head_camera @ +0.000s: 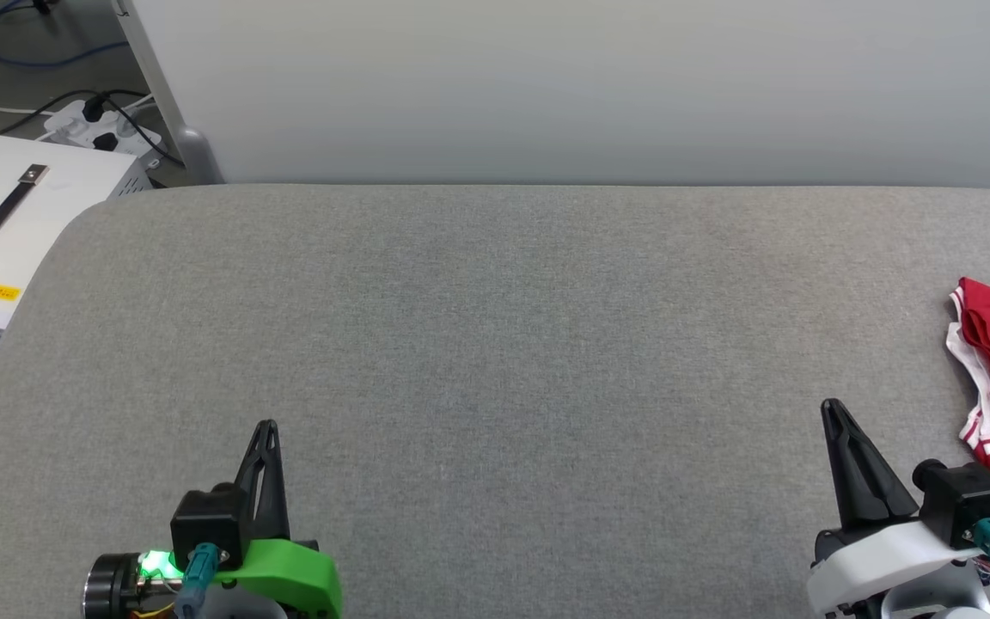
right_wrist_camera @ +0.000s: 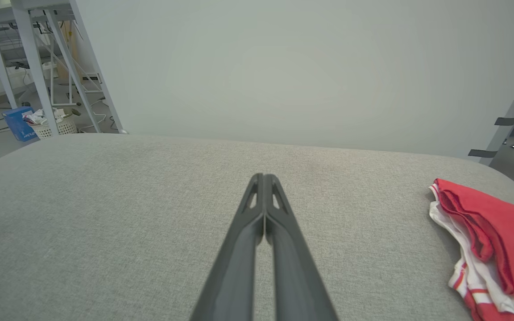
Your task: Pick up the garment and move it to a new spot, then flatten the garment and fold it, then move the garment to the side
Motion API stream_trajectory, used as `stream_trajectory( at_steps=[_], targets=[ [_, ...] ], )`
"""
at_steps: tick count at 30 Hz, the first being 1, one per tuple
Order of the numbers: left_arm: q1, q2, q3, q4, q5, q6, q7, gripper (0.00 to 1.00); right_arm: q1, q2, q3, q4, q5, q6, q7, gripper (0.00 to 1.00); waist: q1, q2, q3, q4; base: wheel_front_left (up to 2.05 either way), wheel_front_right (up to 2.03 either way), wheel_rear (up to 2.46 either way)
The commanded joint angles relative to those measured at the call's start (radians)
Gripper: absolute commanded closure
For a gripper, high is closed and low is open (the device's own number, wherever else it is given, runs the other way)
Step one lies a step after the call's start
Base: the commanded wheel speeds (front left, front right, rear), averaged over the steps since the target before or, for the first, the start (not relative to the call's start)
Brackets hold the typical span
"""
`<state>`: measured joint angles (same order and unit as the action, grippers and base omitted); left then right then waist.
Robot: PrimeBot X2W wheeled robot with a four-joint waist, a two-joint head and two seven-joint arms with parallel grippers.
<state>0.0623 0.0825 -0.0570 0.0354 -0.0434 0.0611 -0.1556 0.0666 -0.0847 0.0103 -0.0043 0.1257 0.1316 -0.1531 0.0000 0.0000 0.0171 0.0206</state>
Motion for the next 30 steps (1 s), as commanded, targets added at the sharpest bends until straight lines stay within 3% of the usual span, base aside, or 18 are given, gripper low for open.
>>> stream_trajectory(
  at_steps=[1, 30],
  targets=[
    [-0.021, -0.007, 0.005, -0.005, 0.007, -0.007, 0.006, 1.0, -0.019, 0.003, -0.003, 0.001, -0.014, 0.0, 0.007, 1.0, 0.0, 0.0, 0.0, 0.0, 0.0, 0.0, 0.0],
    [-0.038, -0.017, 0.027, -0.017, 0.022, -0.03, 0.068, 1.0, -0.039, 0.016, -0.006, 0.002, -0.06, -0.001, 0.068, 1.0, 0.0, 0.0, -0.007, -0.009, 0.0, 0.0, 0.0]
  ],
)
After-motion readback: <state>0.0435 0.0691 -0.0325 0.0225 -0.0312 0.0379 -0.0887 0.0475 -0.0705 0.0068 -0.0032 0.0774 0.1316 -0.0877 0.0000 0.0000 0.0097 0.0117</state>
